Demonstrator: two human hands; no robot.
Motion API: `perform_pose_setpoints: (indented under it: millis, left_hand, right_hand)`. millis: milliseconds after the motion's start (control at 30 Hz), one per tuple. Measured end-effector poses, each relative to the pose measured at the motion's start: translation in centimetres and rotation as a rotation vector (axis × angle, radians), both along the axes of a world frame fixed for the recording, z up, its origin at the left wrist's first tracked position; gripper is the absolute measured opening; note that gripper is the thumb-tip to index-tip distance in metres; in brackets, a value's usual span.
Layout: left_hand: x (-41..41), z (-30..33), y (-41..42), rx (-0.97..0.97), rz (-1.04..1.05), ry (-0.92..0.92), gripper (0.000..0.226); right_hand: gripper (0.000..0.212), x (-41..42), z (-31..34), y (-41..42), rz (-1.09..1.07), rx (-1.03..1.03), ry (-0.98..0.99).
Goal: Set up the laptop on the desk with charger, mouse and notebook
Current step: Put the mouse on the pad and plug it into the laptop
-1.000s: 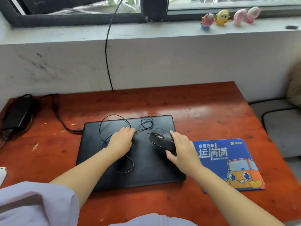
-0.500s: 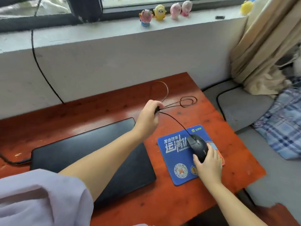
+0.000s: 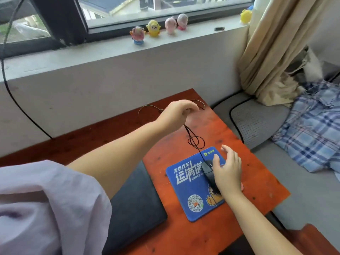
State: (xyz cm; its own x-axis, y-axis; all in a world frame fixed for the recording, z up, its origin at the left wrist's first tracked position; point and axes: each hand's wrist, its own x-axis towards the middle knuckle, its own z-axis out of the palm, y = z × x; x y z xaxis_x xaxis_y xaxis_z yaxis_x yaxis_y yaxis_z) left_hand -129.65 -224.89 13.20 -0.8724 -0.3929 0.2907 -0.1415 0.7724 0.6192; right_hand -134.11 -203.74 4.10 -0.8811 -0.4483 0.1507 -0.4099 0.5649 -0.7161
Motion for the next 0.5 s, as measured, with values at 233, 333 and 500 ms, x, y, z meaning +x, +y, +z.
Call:
perform_pose_setpoints:
  millis: [233,333,500]
  left_hand:
    - [0.4,1.8,-1.7,0.540,-0.002,-0.128,0.008]
    - [1.7,1.9,-1.9,0.532,-0.060,-0.167,0.009]
    - [3.7,1.0,-2.0,0.401,-0.019,-0.221,0.019]
  right_hand:
    - [0.023,-0.1,4.9,-3.7,0.079,-0.278,0.241]
    - [0.031,0.1,6.7,-5.9,0.222,-0.248,0.344]
    - [0.024,0.3,6.8,-8.9,0.405,-0.192,0.288]
